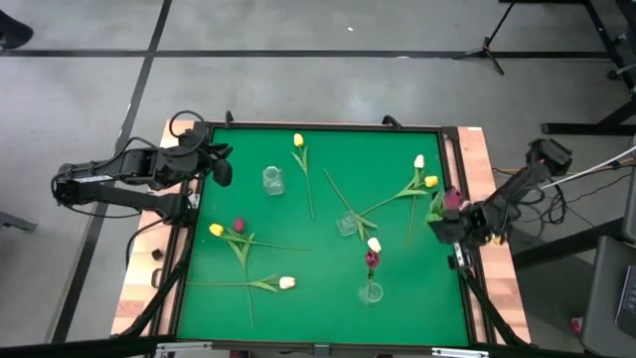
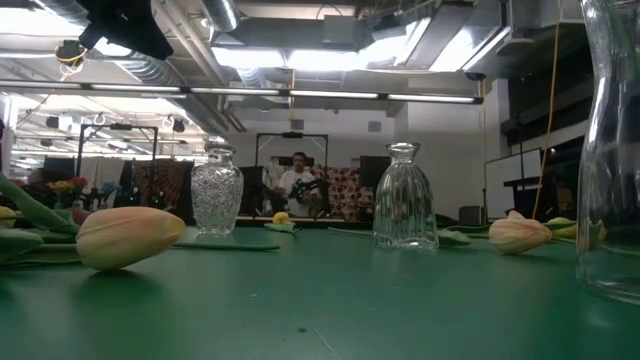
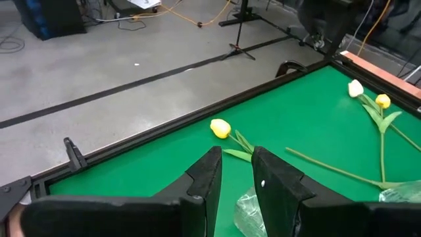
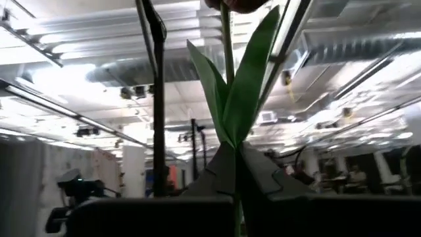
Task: Sort flowers into vase by color
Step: Put the top red tulip into the bottom right transparent vase
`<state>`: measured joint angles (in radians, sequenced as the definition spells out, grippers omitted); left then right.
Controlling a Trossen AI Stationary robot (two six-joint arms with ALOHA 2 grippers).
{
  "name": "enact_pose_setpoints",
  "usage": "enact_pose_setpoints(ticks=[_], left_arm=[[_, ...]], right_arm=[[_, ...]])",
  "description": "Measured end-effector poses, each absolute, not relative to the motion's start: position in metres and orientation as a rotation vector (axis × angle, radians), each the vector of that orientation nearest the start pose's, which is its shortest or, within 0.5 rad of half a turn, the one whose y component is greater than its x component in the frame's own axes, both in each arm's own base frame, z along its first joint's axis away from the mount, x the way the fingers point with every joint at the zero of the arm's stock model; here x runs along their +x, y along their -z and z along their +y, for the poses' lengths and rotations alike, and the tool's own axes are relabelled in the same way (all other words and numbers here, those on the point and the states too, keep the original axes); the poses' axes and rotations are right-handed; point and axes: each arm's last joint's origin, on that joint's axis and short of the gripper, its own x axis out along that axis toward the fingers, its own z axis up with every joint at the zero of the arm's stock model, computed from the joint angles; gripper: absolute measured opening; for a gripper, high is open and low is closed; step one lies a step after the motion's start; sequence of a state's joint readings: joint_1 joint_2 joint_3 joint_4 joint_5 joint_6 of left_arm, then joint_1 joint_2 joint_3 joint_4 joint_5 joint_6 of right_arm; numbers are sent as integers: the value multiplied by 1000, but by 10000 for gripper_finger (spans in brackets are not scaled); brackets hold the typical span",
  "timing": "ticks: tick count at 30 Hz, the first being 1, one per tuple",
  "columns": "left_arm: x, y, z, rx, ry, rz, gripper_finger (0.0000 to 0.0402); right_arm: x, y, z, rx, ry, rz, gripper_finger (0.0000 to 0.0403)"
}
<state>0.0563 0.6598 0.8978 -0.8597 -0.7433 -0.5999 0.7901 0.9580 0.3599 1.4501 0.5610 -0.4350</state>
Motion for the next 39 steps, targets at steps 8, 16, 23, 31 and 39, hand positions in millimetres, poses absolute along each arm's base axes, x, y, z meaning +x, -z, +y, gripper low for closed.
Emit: enact_pose_setpoints(ticks=[8,16,23,31,39], left_arm=[[106,-330,26,-336,-920,346,84],[107,-330,26,-336,-925,338,84],[107,-330,26,-336,-925,338,84],[107,-330,26,-336,-925,338,84],[107,-330,26,-336,-924,338,84]], right_arm=[[135,-301,134,143,-43,-657,1],[154,-311,157,137,-34,-641,1],[172,-310,176,185,11,-583,1],[191,-297,195,213,68,-502,1],[199,-279,204,227,86,-442,1]])
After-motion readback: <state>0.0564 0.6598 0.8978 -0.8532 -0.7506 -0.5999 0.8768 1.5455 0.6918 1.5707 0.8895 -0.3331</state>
